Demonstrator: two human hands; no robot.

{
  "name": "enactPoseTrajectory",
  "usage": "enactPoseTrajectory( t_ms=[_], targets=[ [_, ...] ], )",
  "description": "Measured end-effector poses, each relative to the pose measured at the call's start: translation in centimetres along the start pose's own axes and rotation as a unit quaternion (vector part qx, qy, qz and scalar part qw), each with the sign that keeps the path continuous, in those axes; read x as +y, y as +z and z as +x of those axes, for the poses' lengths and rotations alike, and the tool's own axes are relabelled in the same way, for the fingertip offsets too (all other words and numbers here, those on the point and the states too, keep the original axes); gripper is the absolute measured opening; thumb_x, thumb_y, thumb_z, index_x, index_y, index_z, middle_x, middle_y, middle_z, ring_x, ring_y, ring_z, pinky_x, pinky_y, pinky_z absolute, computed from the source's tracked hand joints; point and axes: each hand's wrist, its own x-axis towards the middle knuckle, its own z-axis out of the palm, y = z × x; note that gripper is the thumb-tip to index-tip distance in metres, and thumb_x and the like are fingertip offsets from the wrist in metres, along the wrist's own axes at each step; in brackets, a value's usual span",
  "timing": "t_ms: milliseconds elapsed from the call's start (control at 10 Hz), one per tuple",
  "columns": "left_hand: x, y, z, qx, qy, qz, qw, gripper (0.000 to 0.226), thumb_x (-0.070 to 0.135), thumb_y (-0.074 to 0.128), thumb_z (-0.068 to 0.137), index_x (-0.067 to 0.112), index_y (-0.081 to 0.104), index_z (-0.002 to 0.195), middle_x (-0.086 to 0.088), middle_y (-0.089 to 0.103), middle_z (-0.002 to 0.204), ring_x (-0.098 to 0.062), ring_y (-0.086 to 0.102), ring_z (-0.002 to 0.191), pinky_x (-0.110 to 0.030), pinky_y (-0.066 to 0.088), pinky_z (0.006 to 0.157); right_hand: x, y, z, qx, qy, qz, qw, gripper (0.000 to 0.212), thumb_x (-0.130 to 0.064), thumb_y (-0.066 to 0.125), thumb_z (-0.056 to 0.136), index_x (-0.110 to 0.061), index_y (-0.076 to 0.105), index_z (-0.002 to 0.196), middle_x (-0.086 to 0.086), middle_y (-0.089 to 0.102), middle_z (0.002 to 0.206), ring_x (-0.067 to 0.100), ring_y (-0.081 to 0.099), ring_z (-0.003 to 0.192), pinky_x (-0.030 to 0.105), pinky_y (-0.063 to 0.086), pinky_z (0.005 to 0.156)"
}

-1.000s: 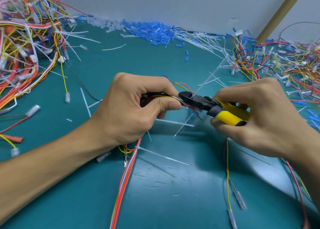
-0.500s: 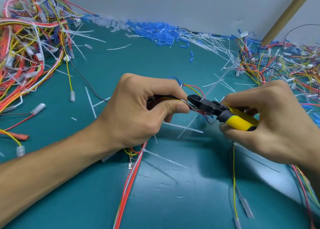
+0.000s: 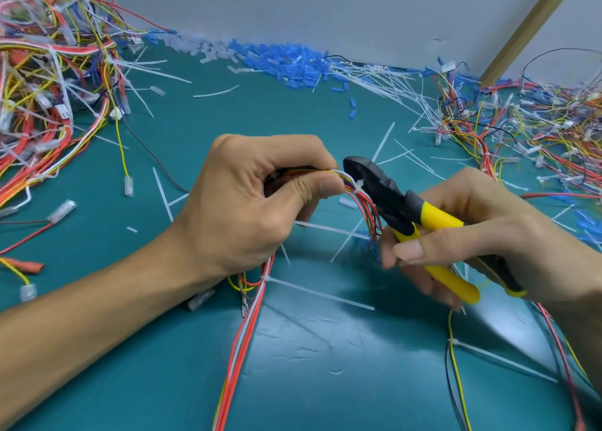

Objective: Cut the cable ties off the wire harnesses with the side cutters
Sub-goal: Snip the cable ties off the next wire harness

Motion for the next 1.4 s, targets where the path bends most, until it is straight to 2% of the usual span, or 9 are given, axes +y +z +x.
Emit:
enactPoseTrajectory(
  t_ms=[100,200,300,500,600,900,1100,1200,1400],
  targets=[
    [-0.2,0.0,-0.1,0.009,0.012,-0.008,1.0,0.02,0.019,0.068,0.096,0.007,0.071,0.08,-0.008,0.055,0.054,-0.026,0.046,0.05,-0.026,0.036,0.051,6.2,-10.2,-9.0,0.029,-0.073,0.044,0.996,0.024,-0.028,0.08,0.075,-0.006,0.07,0.077,0.01,0.052,0.056,0.029,0.043,0.049,0.035,0.034,0.045],
    [-0.3,0.0,-0.1,0.009,0.005,0.002,1.0,0.018,0.02,0.068,0.095,0.009,0.071,0.081,-0.008,0.055,0.054,-0.028,0.048,0.051,-0.03,0.037,0.05,6.8,-26.2,-5.7,0.033,-0.004,-0.09,0.995,0.026,-0.032,0.079,0.08,-0.008,0.072,0.084,0.009,0.061,0.063,0.028,0.051,0.055,0.038,0.039,0.05],
    [-0.2,0.2,-0.1,-0.013,0.002,0.006,1.0,0.018,0.02,0.068,0.095,0.01,0.071,0.08,-0.007,0.054,0.054,-0.027,0.047,0.052,-0.027,0.036,0.051,7.8,-30.0,-6.3,0.026,-0.002,-0.106,0.994,0.024,-0.032,0.079,0.077,-0.01,0.068,0.076,0.009,0.048,0.058,0.032,0.039,0.055,0.04,0.031,0.047],
    [-0.3,0.1,-0.1,-0.006,-0.007,0.006,1.0,0.018,0.019,0.069,0.096,0.01,0.072,0.08,-0.005,0.054,0.053,-0.023,0.044,0.05,-0.022,0.033,0.051,9.1,-30.1,-6.1,0.078,-0.06,-0.186,0.978,0.03,-0.032,0.071,0.081,-0.008,0.059,0.07,0.012,0.041,0.058,0.032,0.034,0.061,0.049,0.042,0.052],
    [-0.2,0.2,-0.1,-0.01,0.0,0.011,1.0,0.018,0.02,0.069,0.096,0.012,0.072,0.08,-0.004,0.053,0.053,-0.023,0.044,0.049,-0.022,0.032,0.05,8.6,-30.1,-6.3,0.074,-0.044,-0.19,0.978,0.026,-0.028,0.07,0.077,-0.009,0.056,0.066,0.01,0.033,0.059,0.027,0.027,0.061,0.047,0.036,0.047],
    [-0.2,0.1,-0.2,0.018,0.01,0.047,0.999,0.017,0.02,0.069,0.096,0.015,0.071,0.08,-0.005,0.051,0.052,-0.025,0.043,0.049,-0.027,0.032,0.048,10.1,-29.0,-5.7,0.126,-0.079,-0.182,0.972,0.035,-0.041,0.066,0.089,-0.013,0.053,0.072,0.007,0.037,0.061,0.028,0.031,0.061,0.046,0.038,0.049],
    [0.3,0.1,-0.2,0.004,0.027,0.099,0.995,0.018,0.02,0.071,0.095,0.013,0.072,0.078,-0.005,0.047,0.055,-0.026,0.04,0.054,-0.035,0.035,0.051,10.2,-29.6,-5.1,0.125,-0.098,-0.182,0.971,0.02,-0.049,0.07,0.097,-0.031,0.069,0.106,-0.009,0.061,0.091,0.016,0.059,0.083,0.033,0.046,0.071],
    [0.4,0.1,-0.3,0.002,0.03,0.106,0.994,0.021,0.02,0.071,0.094,0.01,0.07,0.075,-0.007,0.046,0.054,-0.027,0.038,0.055,-0.037,0.034,0.051,10.0,-29.3,-5.1,0.123,-0.107,-0.189,0.968,0.014,-0.045,0.067,0.095,-0.033,0.066,0.101,-0.01,0.059,0.088,0.016,0.059,0.082,0.032,0.045,0.071],
    [0.6,0.2,-0.4,-0.004,0.046,0.096,0.994,0.022,0.021,0.071,0.094,0.007,0.072,0.076,-0.005,0.046,0.055,-0.025,0.039,0.055,-0.036,0.034,0.051,9.8,-29.3,-5.8,0.148,-0.104,-0.216,0.96,0.03,-0.039,0.07,0.091,-0.025,0.055,0.069,0.006,0.035,0.057,0.024,0.031,0.057,0.032,0.029,0.046]
  ],
)
